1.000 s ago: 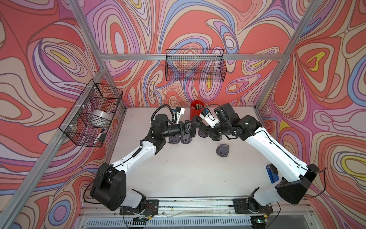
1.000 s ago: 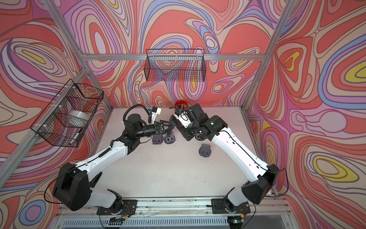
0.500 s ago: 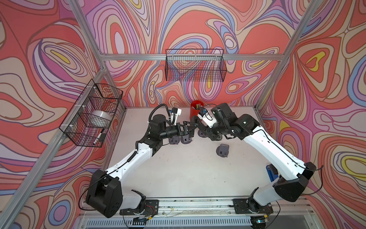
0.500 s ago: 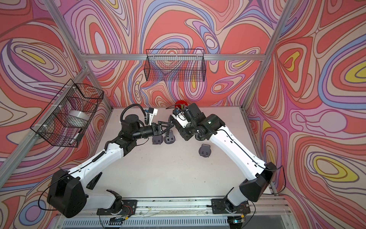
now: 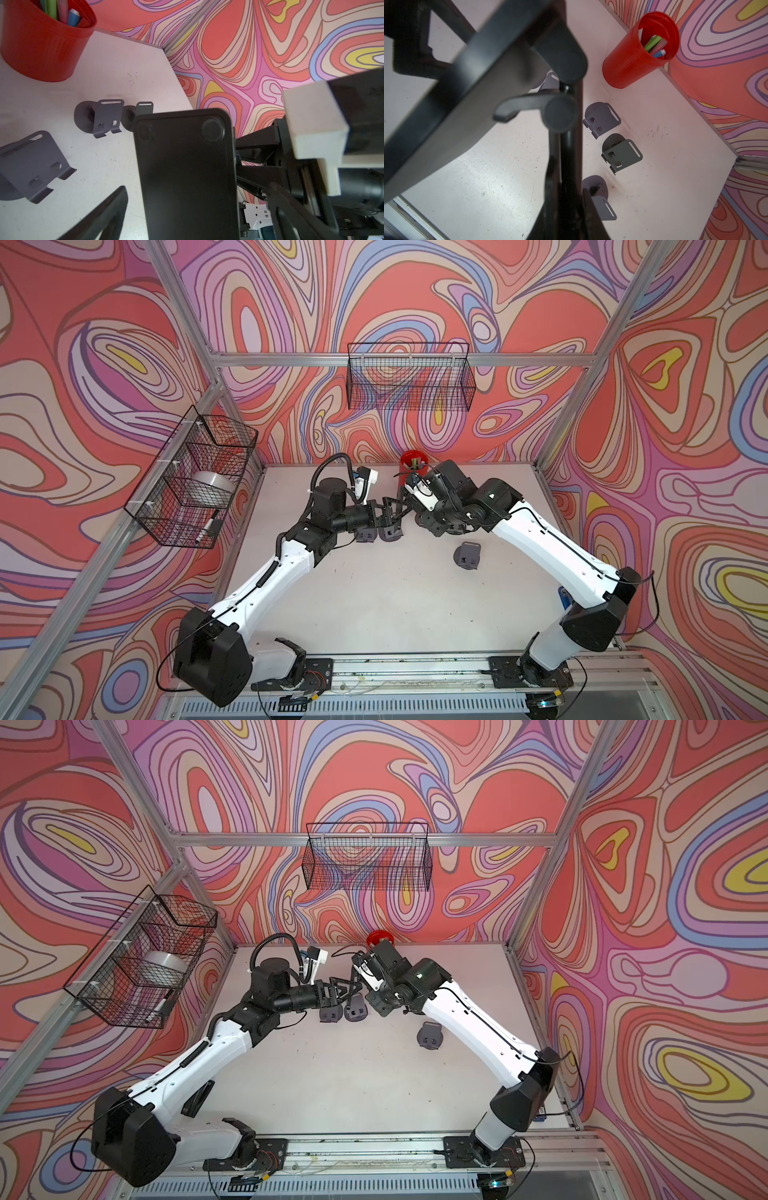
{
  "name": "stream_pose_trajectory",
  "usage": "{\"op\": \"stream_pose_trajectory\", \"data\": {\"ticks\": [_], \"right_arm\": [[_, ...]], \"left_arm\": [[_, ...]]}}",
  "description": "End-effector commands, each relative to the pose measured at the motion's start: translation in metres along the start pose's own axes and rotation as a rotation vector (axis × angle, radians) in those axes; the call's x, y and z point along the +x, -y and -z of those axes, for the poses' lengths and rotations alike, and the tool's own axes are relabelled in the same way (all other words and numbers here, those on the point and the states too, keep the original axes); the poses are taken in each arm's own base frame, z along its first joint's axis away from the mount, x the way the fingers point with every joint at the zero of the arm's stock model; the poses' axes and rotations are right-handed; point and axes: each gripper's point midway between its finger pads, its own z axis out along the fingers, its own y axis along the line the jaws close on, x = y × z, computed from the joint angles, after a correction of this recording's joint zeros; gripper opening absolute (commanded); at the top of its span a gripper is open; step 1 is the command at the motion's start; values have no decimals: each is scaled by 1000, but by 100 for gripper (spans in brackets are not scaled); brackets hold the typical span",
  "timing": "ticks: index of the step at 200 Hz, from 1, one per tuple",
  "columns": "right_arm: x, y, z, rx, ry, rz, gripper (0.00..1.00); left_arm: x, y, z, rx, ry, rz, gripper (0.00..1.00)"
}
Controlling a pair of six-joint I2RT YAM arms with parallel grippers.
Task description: Open the phone stand
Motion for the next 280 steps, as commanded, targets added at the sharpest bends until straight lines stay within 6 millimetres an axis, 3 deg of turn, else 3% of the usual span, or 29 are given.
{"op": "stream_pose_trajectory", "data": {"ticks": [1,25,48,83,93,135,170,207,237,265,280], "right_arm": [[-11,11,8,59,23,-33,0],[-10,18,9,92,-7,-42,0],[-12,21,11,114,-30,-53,0],[-13,23,13,137,-71,-69,0],[-13,20,3,136,-98,-66,0],[-21,17,3,129,-98,-69,0],[-26,16,5,124,-86,-76,0],[-33,13,12,99,-65,-98,0],[-30,9,10,88,-78,-105,0],[-28,6,6,80,-83,-108,0],[-29,5,5,74,-80,-112,0]], "left_arm": [[-10,7,15,-69,13,-66,100],[-7,-6,23,-194,-24,-70,99],[-7,-9,24,-237,-48,-72,92],[-2,-10,17,-283,-81,-96,70],[-1,-9,14,-296,-90,-113,62],[-1,-7,4,-327,-106,-145,61],[2,-10,-2,-371,-132,-168,41],[3,-16,-2,-426,-128,-193,35],[1,-17,-7,-441,-118,-205,13],[-1,-16,-12,-436,-109,-210,0],[-1,-16,-15,-433,-104,-210,0]]}}
